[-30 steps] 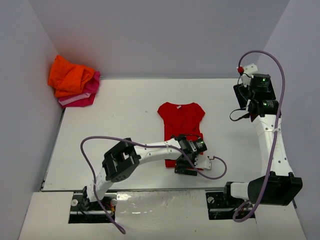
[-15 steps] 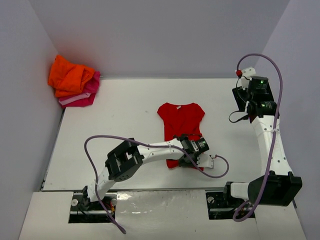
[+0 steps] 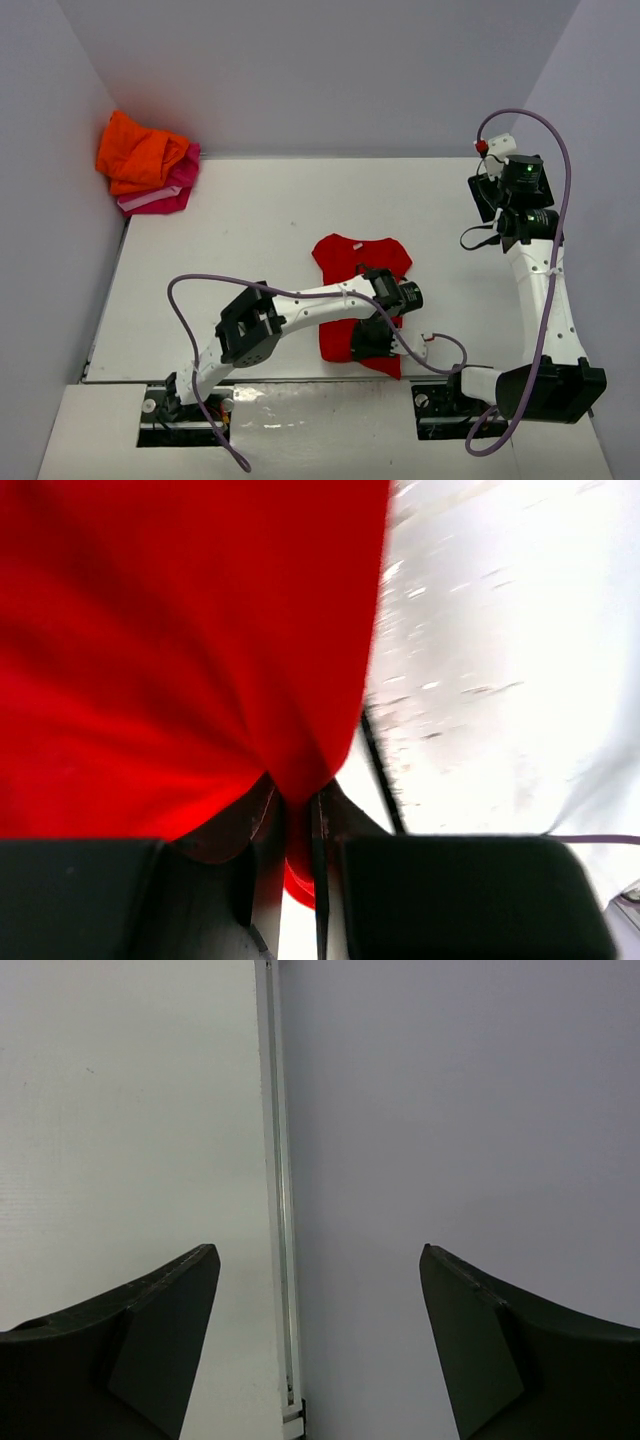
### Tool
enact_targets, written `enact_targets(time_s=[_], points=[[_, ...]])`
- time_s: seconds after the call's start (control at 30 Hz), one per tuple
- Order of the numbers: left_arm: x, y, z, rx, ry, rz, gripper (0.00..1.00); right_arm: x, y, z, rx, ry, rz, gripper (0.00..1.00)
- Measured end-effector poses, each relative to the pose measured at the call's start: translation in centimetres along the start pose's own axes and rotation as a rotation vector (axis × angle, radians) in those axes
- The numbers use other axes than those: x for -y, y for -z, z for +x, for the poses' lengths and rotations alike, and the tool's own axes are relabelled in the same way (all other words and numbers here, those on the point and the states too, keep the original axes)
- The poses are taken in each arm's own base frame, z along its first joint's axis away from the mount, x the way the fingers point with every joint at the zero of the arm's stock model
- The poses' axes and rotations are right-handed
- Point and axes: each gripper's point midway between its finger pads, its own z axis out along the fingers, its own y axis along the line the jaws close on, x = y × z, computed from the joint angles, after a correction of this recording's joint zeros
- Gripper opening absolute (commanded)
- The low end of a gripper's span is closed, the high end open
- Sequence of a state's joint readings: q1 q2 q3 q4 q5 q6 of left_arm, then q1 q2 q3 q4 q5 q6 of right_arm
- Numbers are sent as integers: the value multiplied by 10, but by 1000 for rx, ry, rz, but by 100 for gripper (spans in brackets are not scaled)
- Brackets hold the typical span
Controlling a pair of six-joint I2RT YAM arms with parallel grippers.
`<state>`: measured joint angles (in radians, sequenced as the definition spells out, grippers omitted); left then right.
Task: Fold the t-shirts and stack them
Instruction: Grab one side of the 2/3 rectangular tshirt with left arm, then fold the long partially folded tshirt into a neat square
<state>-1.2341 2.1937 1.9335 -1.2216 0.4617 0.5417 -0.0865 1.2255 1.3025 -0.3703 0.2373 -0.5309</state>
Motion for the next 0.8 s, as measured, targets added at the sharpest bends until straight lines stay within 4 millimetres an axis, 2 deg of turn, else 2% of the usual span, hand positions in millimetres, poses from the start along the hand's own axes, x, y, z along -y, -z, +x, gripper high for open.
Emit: enact_targets(time_s=[0.13, 0.23, 0.33, 0.43, 0.53, 0.7, 0.8], points=[[20, 24, -27, 80, -39, 19, 0, 0, 1, 0, 3, -1, -1, 79], [29, 41, -40, 130, -58, 15, 0, 2, 4, -1, 11, -3, 4, 79], [30, 55, -48, 162, -71, -7, 0, 5, 9, -3, 24, -8, 11, 80], [22, 67, -50, 190, -66, -28, 0, 8, 13, -4, 36, -8, 18, 80], [3, 82, -47, 221, -39, -55, 0, 9, 15, -5, 39, -1, 20, 80], [-66, 112, -42, 311, 16, -154, 0, 9, 15, -5, 38, 13, 21, 80], [-106, 123, -25, 321, 51, -220, 0, 10, 15, -5, 36, 19, 23, 80]])
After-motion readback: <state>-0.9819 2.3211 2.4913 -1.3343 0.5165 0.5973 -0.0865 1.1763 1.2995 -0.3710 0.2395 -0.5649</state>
